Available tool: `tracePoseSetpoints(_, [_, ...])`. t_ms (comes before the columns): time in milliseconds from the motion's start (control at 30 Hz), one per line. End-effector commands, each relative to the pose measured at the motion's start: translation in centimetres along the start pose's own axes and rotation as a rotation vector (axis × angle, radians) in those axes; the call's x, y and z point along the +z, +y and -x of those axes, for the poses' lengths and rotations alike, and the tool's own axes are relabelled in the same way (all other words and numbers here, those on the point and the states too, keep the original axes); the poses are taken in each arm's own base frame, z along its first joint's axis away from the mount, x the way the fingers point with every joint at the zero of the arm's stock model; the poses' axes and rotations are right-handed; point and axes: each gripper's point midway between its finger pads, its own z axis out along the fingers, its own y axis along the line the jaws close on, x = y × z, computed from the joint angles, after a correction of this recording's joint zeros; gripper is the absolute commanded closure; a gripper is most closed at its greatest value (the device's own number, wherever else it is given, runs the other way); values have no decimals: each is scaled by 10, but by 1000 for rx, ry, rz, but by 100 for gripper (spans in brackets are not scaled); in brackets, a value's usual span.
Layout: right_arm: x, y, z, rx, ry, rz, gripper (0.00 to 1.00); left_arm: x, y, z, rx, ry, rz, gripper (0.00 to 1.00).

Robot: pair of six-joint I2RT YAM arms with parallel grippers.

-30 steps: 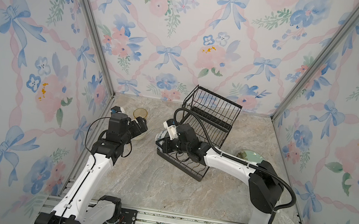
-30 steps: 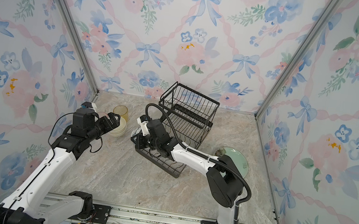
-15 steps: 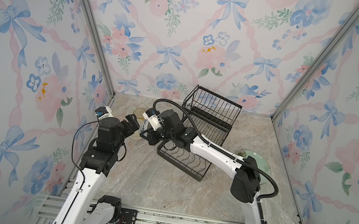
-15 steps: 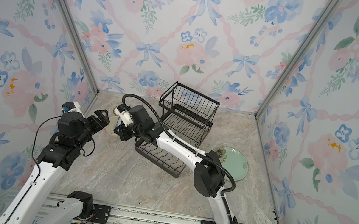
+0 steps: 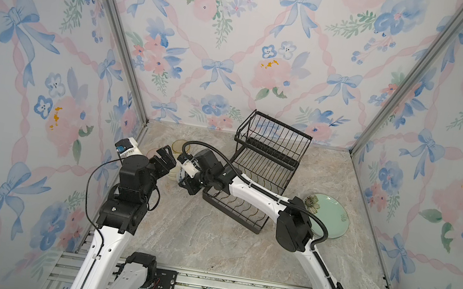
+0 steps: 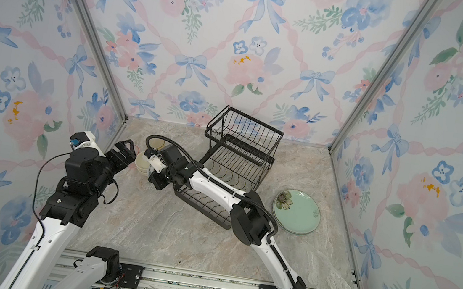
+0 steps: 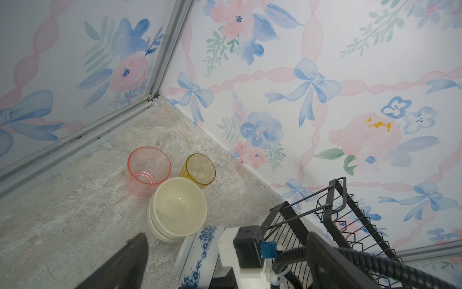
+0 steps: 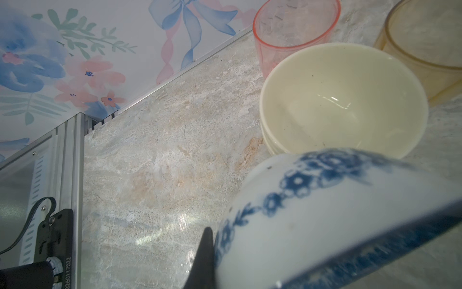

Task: Unload the mixed dishes from the dish rack
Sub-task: 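Carry the bowl toward the cream bowl stack while the left gripper releases the rack, then lower the bowl onto the cream bowl stack and open the right gripper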

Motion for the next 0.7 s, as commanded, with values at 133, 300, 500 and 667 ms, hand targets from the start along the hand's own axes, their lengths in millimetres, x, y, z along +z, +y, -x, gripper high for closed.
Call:
tracePoseSetpoints(133, [-6, 8, 43, -190, -127, -65, 100, 4, 4, -5, 41, 16, 16, 2])
tracePoseSetpoints(300, [8, 3, 45, -229, -126, -72, 100, 4, 4, -4, 53, 12, 17, 2])
tracePoseSetpoints(500, [19, -6, 53, -308, -160, -117, 100, 2, 5, -1, 84, 0, 24, 2])
tracePoseSetpoints(667, [22, -16, 55, -339, -159, -153, 100, 3, 8, -1, 97, -5, 35, 2])
